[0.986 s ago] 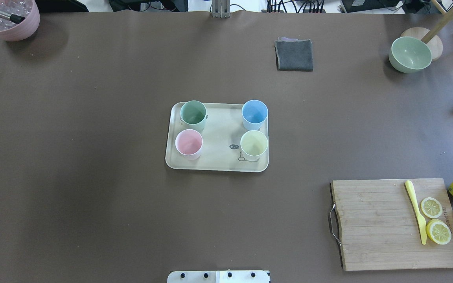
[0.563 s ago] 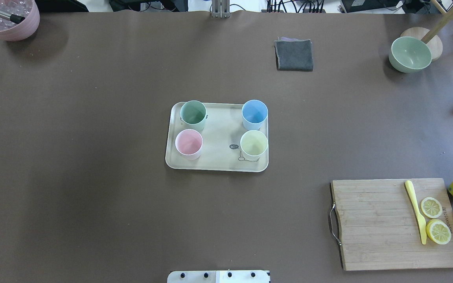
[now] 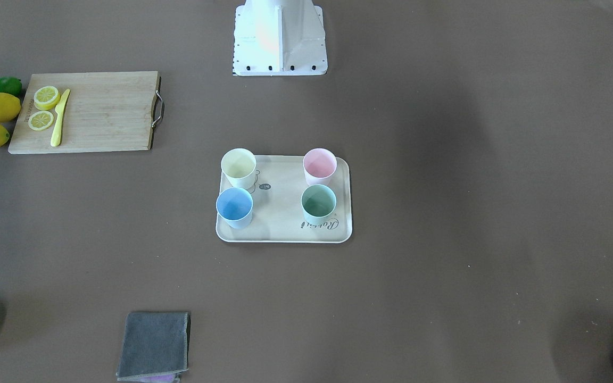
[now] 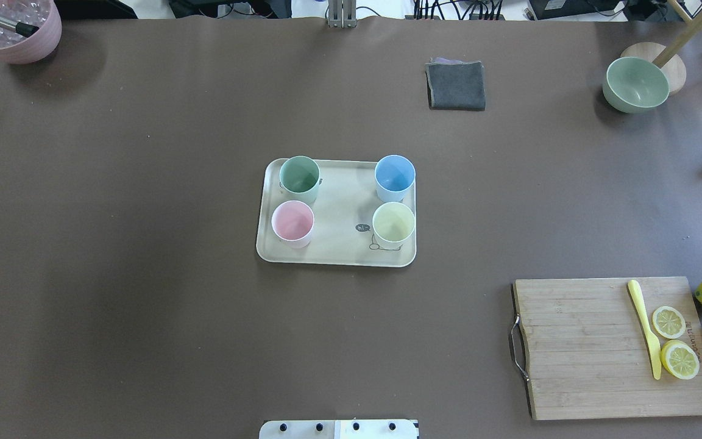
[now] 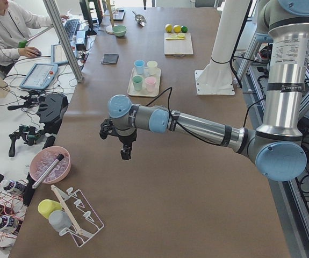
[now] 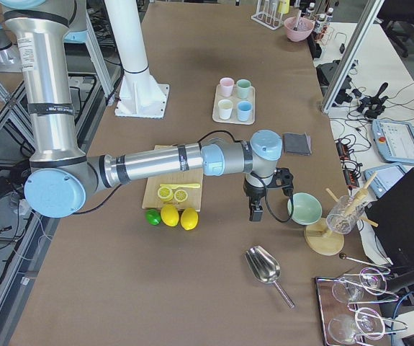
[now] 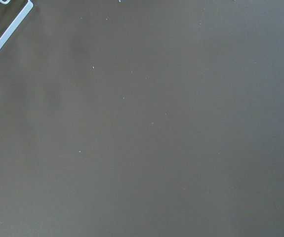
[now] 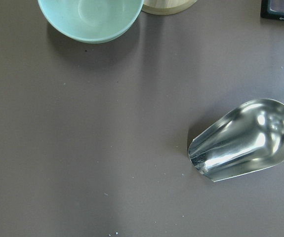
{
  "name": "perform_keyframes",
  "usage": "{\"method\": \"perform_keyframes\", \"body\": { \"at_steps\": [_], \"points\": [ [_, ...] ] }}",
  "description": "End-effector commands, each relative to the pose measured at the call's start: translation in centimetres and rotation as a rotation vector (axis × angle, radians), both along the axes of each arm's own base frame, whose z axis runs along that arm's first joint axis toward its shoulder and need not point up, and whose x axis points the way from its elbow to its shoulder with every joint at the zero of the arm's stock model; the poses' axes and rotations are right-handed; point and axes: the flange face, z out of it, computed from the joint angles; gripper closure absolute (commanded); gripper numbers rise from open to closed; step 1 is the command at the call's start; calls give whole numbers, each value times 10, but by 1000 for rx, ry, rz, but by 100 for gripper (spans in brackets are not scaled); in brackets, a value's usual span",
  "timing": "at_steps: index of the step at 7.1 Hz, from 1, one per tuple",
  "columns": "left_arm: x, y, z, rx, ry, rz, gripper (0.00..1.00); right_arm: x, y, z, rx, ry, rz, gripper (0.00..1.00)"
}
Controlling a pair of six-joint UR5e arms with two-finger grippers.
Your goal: Place all cups on tray
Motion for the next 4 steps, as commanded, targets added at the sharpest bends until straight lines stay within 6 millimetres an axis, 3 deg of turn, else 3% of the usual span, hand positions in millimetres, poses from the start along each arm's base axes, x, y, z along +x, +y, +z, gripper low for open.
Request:
{"method": "perform_keyframes", "body": {
  "at_steps": [1,3,4],
  "points": [
    [-1,0,1,-2,0,-1,2,0,-1,-1,2,1,-3,0],
    [-5,0,3,-5,-1,-8,2,1,0,0,-1,0,-2,0],
    [-22,-1,14,-27,-4,-40,2,1,1,1,-4,0,-2,0]
  ]
}}
